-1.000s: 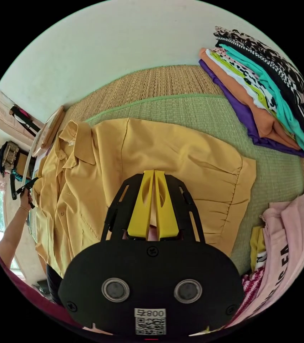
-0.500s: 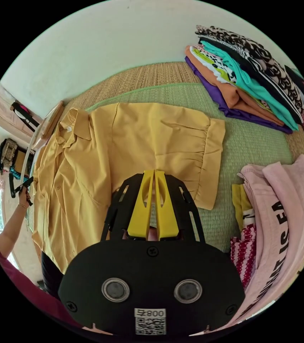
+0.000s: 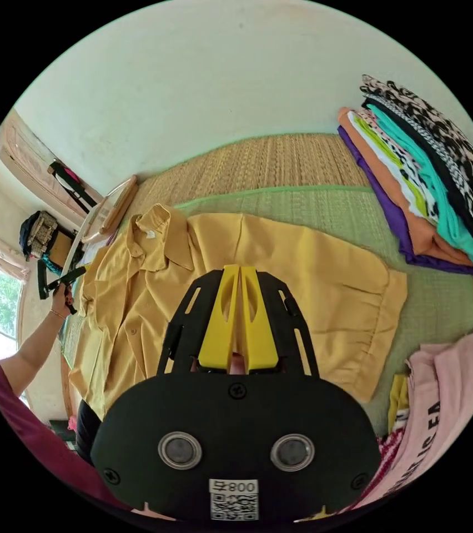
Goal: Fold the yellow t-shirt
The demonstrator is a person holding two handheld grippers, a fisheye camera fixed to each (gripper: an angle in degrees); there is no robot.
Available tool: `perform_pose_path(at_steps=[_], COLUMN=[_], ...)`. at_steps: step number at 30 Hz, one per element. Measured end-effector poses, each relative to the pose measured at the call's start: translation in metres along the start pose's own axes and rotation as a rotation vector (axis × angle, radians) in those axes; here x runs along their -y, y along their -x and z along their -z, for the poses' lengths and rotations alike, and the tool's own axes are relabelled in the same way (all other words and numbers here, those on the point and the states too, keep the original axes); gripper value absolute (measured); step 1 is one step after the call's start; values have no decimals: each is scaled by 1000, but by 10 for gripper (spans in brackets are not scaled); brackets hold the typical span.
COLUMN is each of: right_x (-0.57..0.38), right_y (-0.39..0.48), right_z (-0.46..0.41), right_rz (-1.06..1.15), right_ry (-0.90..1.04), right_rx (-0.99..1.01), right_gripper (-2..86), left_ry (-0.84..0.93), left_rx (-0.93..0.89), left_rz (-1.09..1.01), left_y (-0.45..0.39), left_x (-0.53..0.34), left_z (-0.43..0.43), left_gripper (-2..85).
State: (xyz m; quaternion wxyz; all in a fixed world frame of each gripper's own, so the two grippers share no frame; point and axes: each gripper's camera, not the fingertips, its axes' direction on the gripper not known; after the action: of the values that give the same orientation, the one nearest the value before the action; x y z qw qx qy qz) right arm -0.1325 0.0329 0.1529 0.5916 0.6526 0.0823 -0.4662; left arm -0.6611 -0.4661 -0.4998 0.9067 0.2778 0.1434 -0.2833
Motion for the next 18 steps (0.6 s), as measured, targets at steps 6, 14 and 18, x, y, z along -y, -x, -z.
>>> perform_pose_path(at_steps=[6,14,18], right_x=[59,58,46], right_y=[17,-1,-6], right_z=[-65,-65,-46], right_rz=[-4,-35,-70], right_ry=[101,72,24], right_rx=[-62,15,63], right_gripper=[1,0,1], left_ry=[81,53,22], left_rx=[63,24,-37], left_rz=[27,16,42], left_y=[5,23,32], left_x=[23,3,-22], left_z=[-38,-27,-11], left_gripper=[3,3,3])
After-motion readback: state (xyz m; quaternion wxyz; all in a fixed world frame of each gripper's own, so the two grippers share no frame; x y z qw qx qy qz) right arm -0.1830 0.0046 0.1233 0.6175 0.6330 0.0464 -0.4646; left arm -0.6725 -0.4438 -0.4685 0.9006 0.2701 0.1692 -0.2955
